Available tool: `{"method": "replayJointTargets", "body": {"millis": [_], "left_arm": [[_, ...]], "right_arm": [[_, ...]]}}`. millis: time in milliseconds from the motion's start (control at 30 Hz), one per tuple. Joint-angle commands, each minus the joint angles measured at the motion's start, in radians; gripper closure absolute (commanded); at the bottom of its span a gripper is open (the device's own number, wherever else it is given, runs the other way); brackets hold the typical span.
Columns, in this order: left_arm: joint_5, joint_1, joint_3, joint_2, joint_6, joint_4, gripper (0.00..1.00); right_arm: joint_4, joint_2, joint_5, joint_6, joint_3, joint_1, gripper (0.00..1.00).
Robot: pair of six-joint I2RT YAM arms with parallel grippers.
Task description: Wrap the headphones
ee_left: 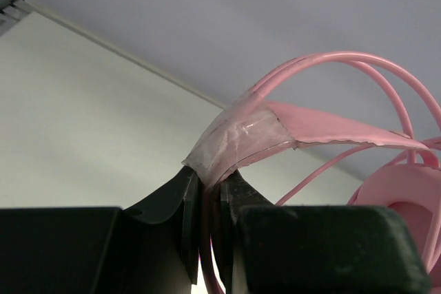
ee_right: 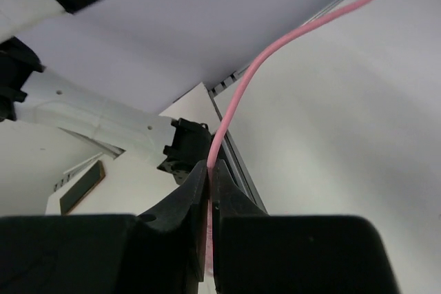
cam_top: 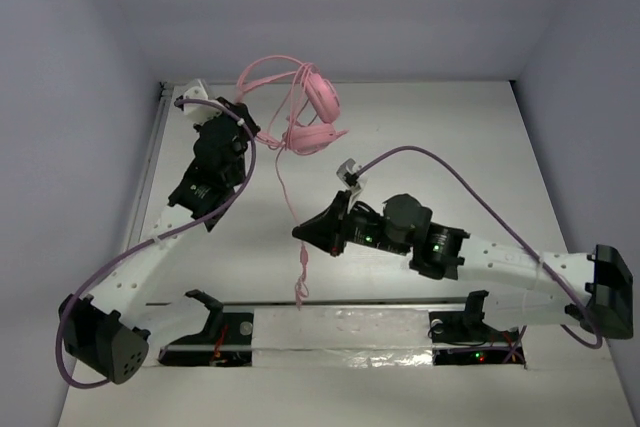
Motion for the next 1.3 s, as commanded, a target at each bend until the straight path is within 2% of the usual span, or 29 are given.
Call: {"method": "replayJointTargets", "body": {"millis": [0,100,333,500,667,767,900,1000,1267], "left_arm": [[-0.128,-0.04,0.027,-0.027,0.082,0.13,1.0],[-0.15,-0.08,0.04,-0.016,0.169,0.113,1.0],[-0.082,-0.146,0.047,-0.033,0.324,-0.002,1.0],[0.031,-0.155,0.081,-0.053,0.392,-0.134,1.0],[0.119,-0.155,0.138,-0.052,0.442,-0.281,1.0],[0.152,-0.155,0.174,-0.049,0.481,-0.344,1.0],[0.319,-0.155,0.234,-0.015,0.488,-0.425,1.0],[0.448,-0.155,0.257,-0.001,0.462,-0.439,1.0],[0.666,-0.155,0.319,0.03,0.407,-0.464,1.0]], "right_arm": [[-0.143,-0.052,0.038,-0.043,0.081,0.001,1.0],[-0.22,-0.089,0.087,-0.048,0.136,0.001,1.0],[-0.665,-0.077,0.415,-0.249,0.403,0.001,1.0],[-0.795,-0.054,0.559,-0.345,0.491,0.001,1.0],[-0.91,-0.009,0.621,-0.414,0.54,0.001,1.0],[-0.919,-0.003,0.7,-0.436,0.522,0.001,1.0],[-0.883,-0.005,0.765,-0.464,0.502,-0.022,1.0],[-0.803,-0.012,0.748,-0.479,0.474,-0.072,1.0],[-0.488,-0.098,0.681,-0.478,0.35,-0.198,1.0]]}}
